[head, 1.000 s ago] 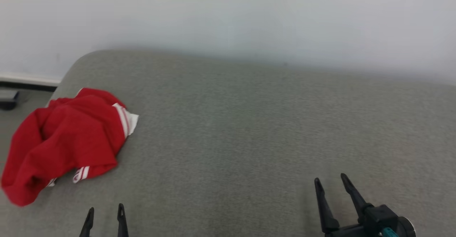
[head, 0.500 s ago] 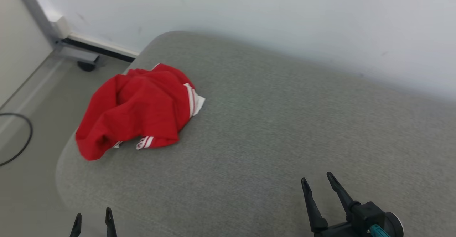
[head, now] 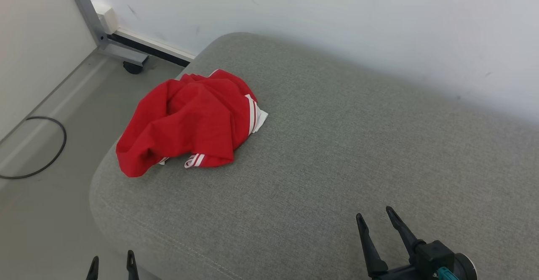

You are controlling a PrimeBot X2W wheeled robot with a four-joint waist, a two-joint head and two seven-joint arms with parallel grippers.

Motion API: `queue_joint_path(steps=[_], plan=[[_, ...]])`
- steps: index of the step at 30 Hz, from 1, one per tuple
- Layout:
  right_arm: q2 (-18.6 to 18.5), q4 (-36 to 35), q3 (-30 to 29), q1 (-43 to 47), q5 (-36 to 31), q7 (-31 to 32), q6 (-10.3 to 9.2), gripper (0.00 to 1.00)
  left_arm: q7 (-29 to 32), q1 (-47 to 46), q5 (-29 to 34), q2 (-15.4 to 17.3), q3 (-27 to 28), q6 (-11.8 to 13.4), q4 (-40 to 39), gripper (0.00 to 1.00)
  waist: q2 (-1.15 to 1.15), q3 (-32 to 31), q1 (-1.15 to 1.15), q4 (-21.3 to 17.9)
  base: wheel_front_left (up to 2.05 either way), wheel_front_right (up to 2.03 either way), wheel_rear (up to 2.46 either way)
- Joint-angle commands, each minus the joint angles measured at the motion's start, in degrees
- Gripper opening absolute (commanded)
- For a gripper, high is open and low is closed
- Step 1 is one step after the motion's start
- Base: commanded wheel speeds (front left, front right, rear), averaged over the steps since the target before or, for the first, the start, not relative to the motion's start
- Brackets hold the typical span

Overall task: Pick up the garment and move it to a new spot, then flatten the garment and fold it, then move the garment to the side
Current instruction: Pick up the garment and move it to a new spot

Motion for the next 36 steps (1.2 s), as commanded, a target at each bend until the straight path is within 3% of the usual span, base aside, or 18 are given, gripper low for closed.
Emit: queue_joint_path(steps=[1,9,17,19,31,36], plan=[[-0.28,-0.02,-0.05,0.39,0.28,-0.03,-0.12,1.00,-0.20,-0.35,0.17,0.13,0.07,-0.12,0.18,1.00,0.00,0.41,0.00,-0.59,0.00,0.00,0.00],[-1.72,-0.83,0.13,-1.12,0.22,-0.03,-0.12,1.00,-0.20,-3.90,0.42,1.23,1.46,-3.44,2.78,1.00,0.00,3.20,0.00,-4.11,0.00,0.00,0.00],[-3.88,-1.56,0.29,-2.58,0.64,-0.02,-0.12,1.00,-0.20,-12.62,0.91,8.12,-1.70,-5.52,7.32,1.00,0.00,7.45,0.00,-7.12,0.00,0.00,0.00],[-4.55,-1.77,0.44,-3.00,0.76,-0.02,-0.12,1.00,-0.19,-15.94,-0.25,11.48,-3.64,-5.41,8.62,1.00,0.00,8.71,0.00,-7.87,0.00,0.00,0.00],[-6.53,-2.71,1.59,-5.13,1.82,-0.02,-0.12,1.00,3.16,-36.68,-16.32,32.61,-28.86,-5.47,15.12,1.00,0.00,13.56,0.00,-11.23,0.00,0.00,0.00],[-7.07,-2.72,2.27,-6.24,2.10,-0.02,-0.12,1.00,6.55,-42.05,-22.48,36.73,-35.61,-5.48,16.22,1.00,0.00,15.21,0.00,-12.35,0.00,0.00,0.00]])
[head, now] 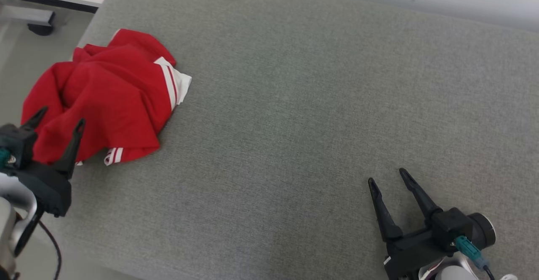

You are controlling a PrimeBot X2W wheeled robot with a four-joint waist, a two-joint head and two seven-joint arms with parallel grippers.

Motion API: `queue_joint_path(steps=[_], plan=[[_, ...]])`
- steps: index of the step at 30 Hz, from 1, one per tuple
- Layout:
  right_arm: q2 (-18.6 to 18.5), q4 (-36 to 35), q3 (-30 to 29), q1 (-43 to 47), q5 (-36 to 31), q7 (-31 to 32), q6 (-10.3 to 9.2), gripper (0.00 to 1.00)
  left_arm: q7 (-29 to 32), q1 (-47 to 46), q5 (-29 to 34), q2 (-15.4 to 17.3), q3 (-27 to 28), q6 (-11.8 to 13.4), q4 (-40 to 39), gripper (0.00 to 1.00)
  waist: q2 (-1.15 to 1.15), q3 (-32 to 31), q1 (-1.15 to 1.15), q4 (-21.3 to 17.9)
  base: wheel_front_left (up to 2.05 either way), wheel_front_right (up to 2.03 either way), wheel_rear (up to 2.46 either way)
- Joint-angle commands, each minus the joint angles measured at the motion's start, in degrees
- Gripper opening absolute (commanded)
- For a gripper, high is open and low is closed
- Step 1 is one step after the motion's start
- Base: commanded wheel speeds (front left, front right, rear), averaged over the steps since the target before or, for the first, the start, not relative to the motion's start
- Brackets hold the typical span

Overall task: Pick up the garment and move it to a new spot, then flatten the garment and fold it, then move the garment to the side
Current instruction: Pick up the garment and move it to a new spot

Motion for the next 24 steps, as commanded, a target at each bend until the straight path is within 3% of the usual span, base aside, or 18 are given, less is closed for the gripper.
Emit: queue_joint_path(steps=[1,11,15,16,17,18,24], plan=[[-0.34,-0.10,0.19,-0.68,0.21,-0.02,-0.12,1.00,0.89,-1.55,-1.73,1.33,-1.51,0.13,0.65,1.00,-0.01,1.44,-0.01,-1.16,0.00,0.00,0.00],[-1.62,0.59,0.87,-1.95,0.80,0.00,-0.12,1.00,6.66,-8.26,-11.41,5.89,-12.18,0.12,2.66,1.00,-0.01,3.85,-0.01,-2.85,0.00,0.00,0.00],[-1.26,0.79,-0.19,-2.27,1.12,0.00,-0.12,1.00,7.79,-9.76,-14.89,5.88,-14.13,0.12,4.33,1.00,-0.01,4.05,-0.01,-3.22,0.00,0.00,0.00],[-1.20,0.82,-0.28,-2.41,1.14,0.00,-0.12,1.00,7.99,-9.99,-15.47,5.78,-14.47,0.12,5.21,0.75,-0.01,4.10,-0.01,-3.32,0.00,0.00,0.00],[-1.17,0.85,-0.22,-2.64,1.16,0.00,-0.12,1.00,8.25,-10.00,-16.24,5.51,-14.91,0.12,5.69,0.64,-0.01,4.11,-0.01,-3.46,0.00,0.00,0.00],[-1.10,0.78,-0.26,-2.78,1.05,0.00,-0.12,1.00,8.69,-10.05,-17.25,5.11,-14.65,0.13,6.95,0.01,-0.01,4.09,-0.01,-3.54,0.00,0.00,0.00],[-1.51,0.66,-0.77,-3.31,1.35,0.00,-0.12,1.00,8.87,-10.50,-19.36,3.81,-15.60,0.12,9.27,0.00,-0.01,4.11,-0.01,-3.81,0.00,0.00,0.00]])
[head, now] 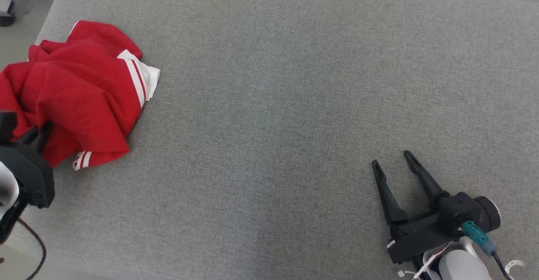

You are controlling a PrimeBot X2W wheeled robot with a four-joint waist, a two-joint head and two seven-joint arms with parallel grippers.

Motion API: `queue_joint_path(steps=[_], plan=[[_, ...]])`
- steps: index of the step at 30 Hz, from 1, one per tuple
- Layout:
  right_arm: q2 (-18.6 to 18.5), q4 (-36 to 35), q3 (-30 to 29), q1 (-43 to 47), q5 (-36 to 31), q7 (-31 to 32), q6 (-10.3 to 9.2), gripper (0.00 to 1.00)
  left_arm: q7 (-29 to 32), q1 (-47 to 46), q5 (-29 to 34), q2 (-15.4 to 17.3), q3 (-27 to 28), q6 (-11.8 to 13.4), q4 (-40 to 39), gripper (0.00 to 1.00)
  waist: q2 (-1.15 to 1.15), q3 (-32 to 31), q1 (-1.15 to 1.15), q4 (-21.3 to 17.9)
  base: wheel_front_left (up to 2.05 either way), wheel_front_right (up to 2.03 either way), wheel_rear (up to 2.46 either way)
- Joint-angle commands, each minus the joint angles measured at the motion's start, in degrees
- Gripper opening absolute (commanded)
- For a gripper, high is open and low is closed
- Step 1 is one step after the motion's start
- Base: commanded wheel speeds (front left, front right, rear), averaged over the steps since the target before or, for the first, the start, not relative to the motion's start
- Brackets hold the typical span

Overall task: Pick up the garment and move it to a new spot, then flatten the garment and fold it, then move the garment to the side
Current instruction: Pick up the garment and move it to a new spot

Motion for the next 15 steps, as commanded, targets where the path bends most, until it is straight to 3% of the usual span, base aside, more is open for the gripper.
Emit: queue_joint_path(steps=[1,8,15], plan=[[-0.42,0.53,-0.36,-0.06,0.37,0.04,-0.12,1.00,-0.45,-0.46,-0.78,-0.39,-0.23,0.12,0.30,0.00,-0.01,-0.07,-0.01,-0.03,0.00,0.00,0.00],[1.29,1.57,-0.53,0.95,0.56,0.02,-0.12,1.00,-3.26,-2.00,-2.99,-1.48,0.73,0.12,1.24,0.00,-0.01,-2.89,-0.01,-0.54,0.00,0.00,0.00],[4.02,2.52,0.09,1.56,1.06,0.02,-0.12,1.00,-2.39,-4.93,-4.08,-1.32,-3.33,0.12,-3.86,0.00,-0.01,-7.24,-0.01,-2.37,0.00,0.00,0.00]])
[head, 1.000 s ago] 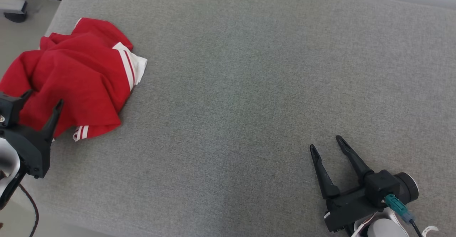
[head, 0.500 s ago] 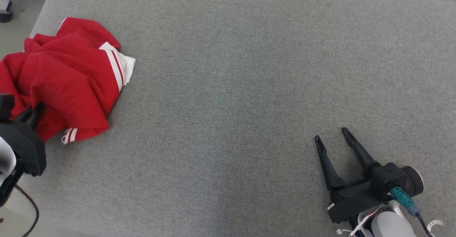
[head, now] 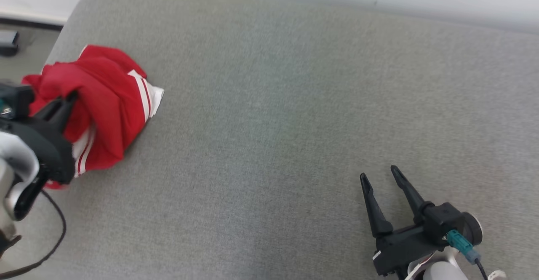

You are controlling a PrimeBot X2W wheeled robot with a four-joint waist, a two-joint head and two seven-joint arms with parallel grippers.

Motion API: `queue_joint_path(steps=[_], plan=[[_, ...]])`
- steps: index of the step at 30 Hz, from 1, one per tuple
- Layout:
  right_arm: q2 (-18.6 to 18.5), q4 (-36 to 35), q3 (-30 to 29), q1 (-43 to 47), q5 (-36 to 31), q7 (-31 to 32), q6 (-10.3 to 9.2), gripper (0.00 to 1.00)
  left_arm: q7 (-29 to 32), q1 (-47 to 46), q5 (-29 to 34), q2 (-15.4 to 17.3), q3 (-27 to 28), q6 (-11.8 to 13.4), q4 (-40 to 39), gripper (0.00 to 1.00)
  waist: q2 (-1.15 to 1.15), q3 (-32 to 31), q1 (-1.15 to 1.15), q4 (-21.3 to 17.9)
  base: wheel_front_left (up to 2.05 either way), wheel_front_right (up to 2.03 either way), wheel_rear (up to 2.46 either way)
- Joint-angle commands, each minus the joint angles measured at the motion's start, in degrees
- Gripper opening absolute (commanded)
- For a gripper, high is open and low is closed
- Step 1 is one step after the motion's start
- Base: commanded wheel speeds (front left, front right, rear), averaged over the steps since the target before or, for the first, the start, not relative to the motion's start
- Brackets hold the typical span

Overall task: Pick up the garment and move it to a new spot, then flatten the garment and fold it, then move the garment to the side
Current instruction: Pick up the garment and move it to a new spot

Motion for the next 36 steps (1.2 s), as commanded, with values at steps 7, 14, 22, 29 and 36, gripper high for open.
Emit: queue_joint_path(steps=[7,14,22,29,36], plan=[[2.17,1.16,-0.39,2.25,1.06,0.00,-0.12,1.00,6.15,-4.35,-1.67,-0.44,-5.70,0.12,-5.21,0.00,-0.01,-5.34,0.00,-4.73,0.00,0.00,0.00],[3.50,2.46,-0.93,3.42,1.14,0.00,-0.12,1.00,9.40,-8.41,-3.99,-3.39,-11.06,0.12,-10.32,0.00,-0.01,-7.44,0.00,-10.12,0.00,0.00,0.00],[4.31,2.85,-0.86,3.41,1.36,-0.01,-0.12,1.00,3.69,-10.48,-6.11,-11.10,-13.69,0.12,-10.28,0.00,-0.01,-7.84,0.00,-17.56,0.00,0.00,0.00],[4.53,2.70,-1.23,2.72,1.01,-0.01,-0.12,1.00,-5.22,-12.17,-9.02,-21.65,-13.96,0.12,-6.39,0.00,-0.01,-6.81,0.00,-22.90,0.00,0.00,0.00],[4.73,2.70,-1.56,2.95,1.24,-0.01,-0.12,1.00,-12.11,-10.34,-9.73,-27.48,-14.23,0.12,-1.44,0.00,-0.01,-6.12,0.00,-25.49,0.00,0.00,0.00]])
